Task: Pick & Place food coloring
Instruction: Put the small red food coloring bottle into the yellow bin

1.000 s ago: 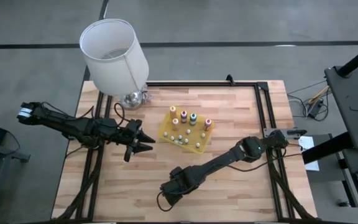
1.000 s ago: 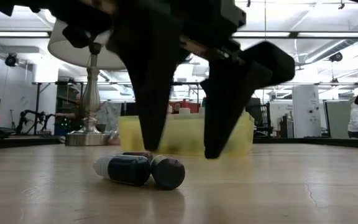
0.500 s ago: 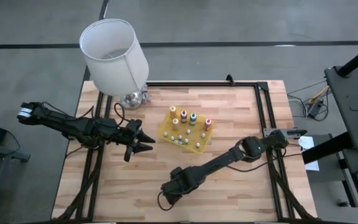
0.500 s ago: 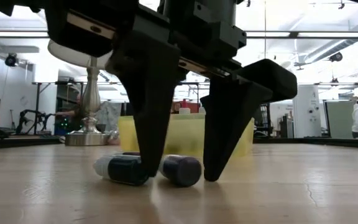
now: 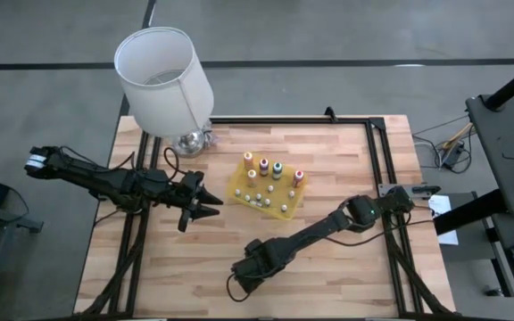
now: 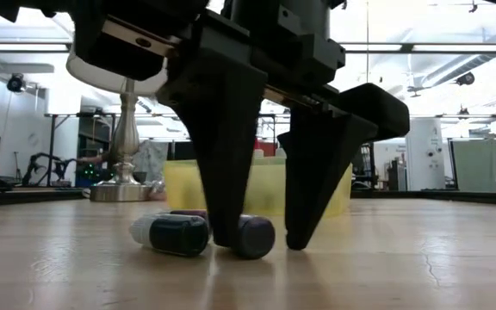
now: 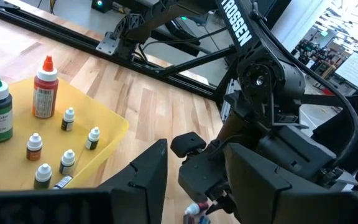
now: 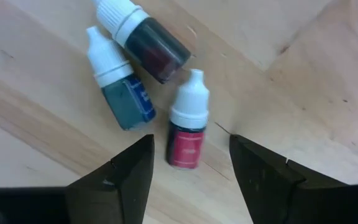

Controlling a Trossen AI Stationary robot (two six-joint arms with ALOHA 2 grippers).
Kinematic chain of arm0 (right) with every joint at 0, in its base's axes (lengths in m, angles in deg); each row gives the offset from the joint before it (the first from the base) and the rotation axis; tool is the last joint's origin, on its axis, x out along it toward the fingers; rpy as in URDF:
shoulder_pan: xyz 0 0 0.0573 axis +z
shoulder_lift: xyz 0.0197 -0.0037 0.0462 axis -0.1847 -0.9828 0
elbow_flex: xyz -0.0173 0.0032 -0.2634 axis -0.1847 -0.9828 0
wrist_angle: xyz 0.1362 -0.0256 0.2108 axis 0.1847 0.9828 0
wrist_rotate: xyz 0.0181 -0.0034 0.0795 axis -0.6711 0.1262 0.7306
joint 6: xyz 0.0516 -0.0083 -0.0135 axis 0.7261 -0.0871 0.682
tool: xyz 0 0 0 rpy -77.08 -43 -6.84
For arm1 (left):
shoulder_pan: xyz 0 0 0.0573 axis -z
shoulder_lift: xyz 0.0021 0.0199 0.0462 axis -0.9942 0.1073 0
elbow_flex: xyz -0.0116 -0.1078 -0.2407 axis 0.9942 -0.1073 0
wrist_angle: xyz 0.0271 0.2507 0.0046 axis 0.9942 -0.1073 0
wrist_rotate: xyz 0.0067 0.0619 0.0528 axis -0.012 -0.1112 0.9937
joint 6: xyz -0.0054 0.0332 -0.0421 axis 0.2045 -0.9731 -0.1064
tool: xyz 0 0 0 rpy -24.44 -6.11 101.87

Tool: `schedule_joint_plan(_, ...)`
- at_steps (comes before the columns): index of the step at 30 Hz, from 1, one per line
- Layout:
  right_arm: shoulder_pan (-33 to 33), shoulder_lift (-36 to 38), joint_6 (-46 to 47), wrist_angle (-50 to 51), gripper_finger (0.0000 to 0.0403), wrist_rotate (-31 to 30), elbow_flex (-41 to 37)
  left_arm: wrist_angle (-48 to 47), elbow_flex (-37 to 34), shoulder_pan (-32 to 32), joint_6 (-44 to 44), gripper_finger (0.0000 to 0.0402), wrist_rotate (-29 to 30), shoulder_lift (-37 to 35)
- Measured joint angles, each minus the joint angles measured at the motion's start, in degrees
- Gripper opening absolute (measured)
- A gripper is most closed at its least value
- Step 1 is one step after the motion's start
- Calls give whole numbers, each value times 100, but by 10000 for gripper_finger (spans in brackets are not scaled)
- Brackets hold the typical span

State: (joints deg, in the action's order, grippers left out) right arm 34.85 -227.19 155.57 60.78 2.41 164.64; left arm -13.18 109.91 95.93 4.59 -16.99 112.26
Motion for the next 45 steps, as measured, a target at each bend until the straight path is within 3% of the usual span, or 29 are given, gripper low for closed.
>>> schedule_joint_plan(14,-18,2,-426,310,156,85,-10,3,0,-1,0,133,0,0)
schedule_joint_plan(32,-74,41,-1432,508,14,122,193,3,0,-1,-2,133,22,0)
schedule_joint_plan(40,-87,81,-1634,688,14,68,499,3,0,-5,-2,133,64,2)
schedule_joint_plan(45,-87,81,-1378,651,56,68,570,5,0,-8,-2,133,69,2)
